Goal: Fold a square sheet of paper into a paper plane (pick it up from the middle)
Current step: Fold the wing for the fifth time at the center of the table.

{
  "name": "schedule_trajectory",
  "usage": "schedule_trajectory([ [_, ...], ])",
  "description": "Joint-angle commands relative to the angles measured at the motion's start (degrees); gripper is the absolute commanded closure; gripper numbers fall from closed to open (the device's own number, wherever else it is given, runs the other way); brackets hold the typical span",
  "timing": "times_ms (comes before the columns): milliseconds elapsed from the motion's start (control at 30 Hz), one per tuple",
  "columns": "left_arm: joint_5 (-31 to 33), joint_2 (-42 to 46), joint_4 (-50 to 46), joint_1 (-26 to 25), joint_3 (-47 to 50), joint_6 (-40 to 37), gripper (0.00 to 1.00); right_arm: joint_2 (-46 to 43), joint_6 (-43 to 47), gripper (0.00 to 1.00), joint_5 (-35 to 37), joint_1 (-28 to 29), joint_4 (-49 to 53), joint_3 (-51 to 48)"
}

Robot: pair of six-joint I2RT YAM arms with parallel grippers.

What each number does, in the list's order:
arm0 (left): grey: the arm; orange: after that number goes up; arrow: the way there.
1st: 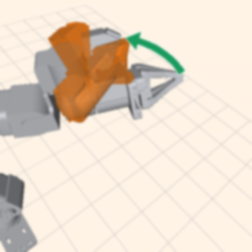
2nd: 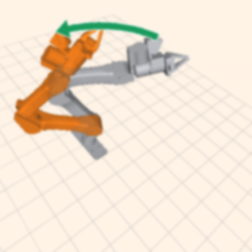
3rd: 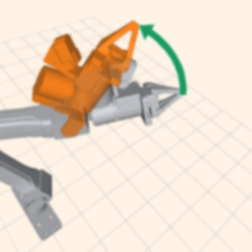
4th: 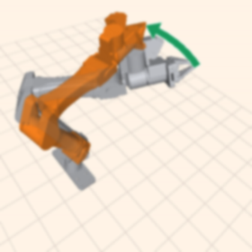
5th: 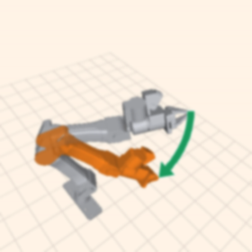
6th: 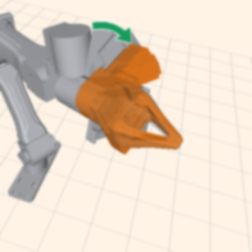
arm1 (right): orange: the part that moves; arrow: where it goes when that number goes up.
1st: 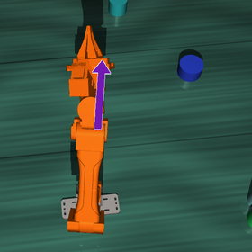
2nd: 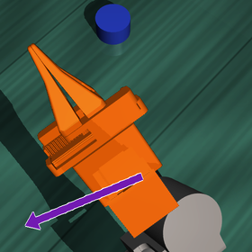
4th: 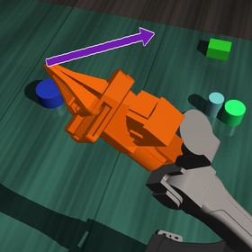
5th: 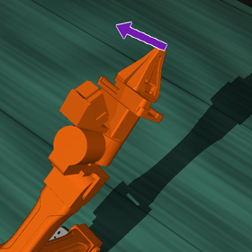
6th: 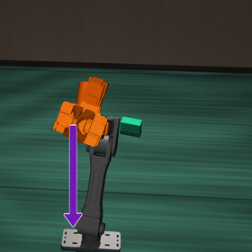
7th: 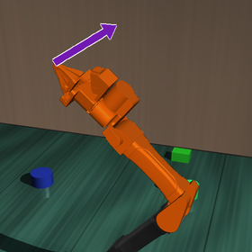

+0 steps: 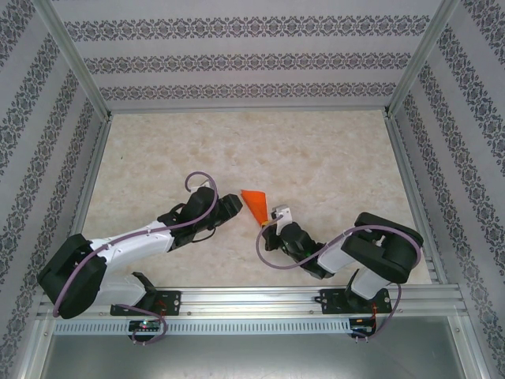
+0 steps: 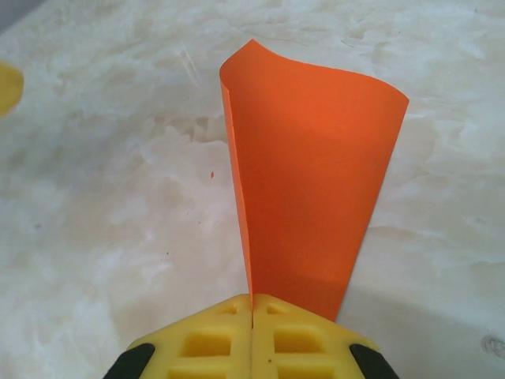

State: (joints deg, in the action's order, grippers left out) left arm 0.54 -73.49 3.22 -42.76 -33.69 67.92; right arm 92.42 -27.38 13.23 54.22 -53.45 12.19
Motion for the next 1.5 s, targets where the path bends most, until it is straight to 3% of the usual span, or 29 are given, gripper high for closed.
schedule_trajectory([
  [0,0.44,0.41,-0.89,0.65,0.16,-0.89,0.42,1.59,-9.29,1.0,-6.43,-1.84,-6.44,-1.46],
  [800,-2.71,-4.52,0.82,0.64,-2.01,-0.74,0.43,11.08,-32.89,1.0,-13.38,-6.69,-12.86,-1.3],
  [967,-2.98,-5.06,0.91,0.66,-2.26,-1.06,0.44,14.42,-37.69,1.0,-14.77,-8.16,-18.99,-3.32],
  [1267,-5.92,-8.79,3.4,0.64,-4.3,-3.04,0.55,12.35,-45.52,1.0,-19.2,-11.02,-5.94,-1.91],
  [1467,-9.48,-13.72,6.44,0.66,-7.31,-4.93,0.62,12.94,-49.53,1.0,-21.44,-12.44,-5.27,-2.29],
])
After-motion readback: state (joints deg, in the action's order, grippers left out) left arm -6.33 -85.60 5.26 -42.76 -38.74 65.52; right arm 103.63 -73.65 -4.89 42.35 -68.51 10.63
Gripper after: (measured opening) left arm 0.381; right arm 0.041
